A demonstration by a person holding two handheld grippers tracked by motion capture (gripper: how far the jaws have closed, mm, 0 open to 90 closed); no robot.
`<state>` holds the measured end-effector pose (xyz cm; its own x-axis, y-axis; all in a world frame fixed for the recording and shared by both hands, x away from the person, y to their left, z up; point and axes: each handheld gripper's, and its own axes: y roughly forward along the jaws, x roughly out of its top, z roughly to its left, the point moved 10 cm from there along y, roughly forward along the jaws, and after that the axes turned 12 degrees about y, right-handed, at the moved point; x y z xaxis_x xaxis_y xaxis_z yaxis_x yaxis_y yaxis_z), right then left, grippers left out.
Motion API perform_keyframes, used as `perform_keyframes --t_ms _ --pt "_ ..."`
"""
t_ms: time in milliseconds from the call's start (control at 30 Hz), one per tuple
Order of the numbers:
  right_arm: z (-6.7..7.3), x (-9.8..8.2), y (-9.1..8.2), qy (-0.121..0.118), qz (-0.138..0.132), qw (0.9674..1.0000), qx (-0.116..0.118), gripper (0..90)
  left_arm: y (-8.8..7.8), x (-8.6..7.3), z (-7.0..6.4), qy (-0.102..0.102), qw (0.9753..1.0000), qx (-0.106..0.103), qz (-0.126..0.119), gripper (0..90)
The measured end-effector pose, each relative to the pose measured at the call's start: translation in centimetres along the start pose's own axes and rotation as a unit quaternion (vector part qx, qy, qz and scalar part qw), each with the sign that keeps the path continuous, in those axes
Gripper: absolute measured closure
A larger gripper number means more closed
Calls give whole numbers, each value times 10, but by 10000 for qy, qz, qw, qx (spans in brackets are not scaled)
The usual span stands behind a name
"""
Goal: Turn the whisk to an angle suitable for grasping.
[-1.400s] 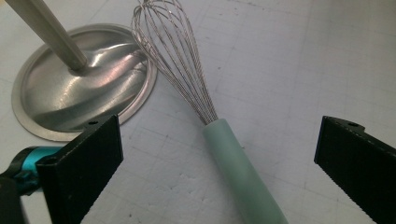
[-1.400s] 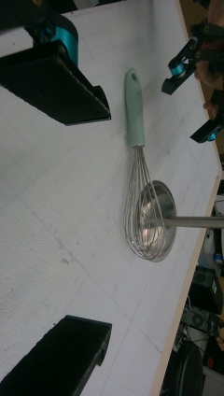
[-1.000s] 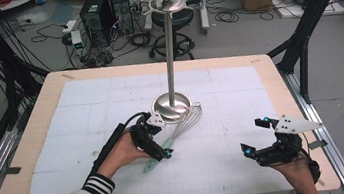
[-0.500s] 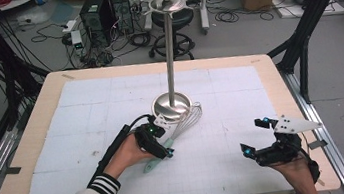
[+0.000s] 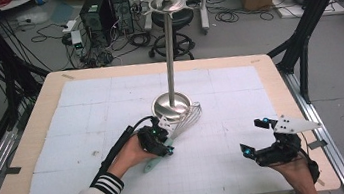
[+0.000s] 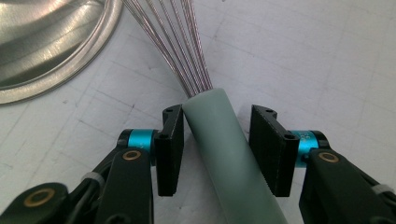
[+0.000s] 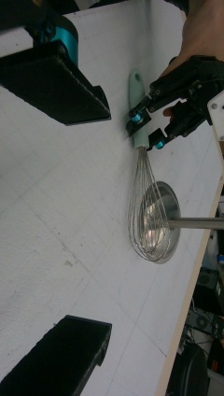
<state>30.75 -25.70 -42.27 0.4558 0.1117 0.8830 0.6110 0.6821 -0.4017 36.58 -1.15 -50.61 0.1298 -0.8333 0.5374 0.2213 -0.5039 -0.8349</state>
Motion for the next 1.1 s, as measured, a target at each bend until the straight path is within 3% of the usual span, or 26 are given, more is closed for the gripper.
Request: perform_keyframes --t_ms 267,367,600,767,967,1100 --pt "0 0 1 9 10 10000 5 6 -2 -2 4 -88 9997 192 124 628" --pt "0 0 1 -5 5 10000 13 6 -3 -2 3 -98 9997 156 141 691" --pt "0 -1 1 -16 12 10000 17 6 -3 -2 3 -54 9995 248 208 693" --pt "0 -1 1 -3 12 10000 9 6 -6 0 3 53 9995 294 112 694" --pt "-1 0 -1 7 -9 10000 5 6 -16 4 6 23 9995 297 -55 695" --pt "-1 0 -2 1 -23 10000 11 6 -22 7 4 52 9995 201 -230 695"
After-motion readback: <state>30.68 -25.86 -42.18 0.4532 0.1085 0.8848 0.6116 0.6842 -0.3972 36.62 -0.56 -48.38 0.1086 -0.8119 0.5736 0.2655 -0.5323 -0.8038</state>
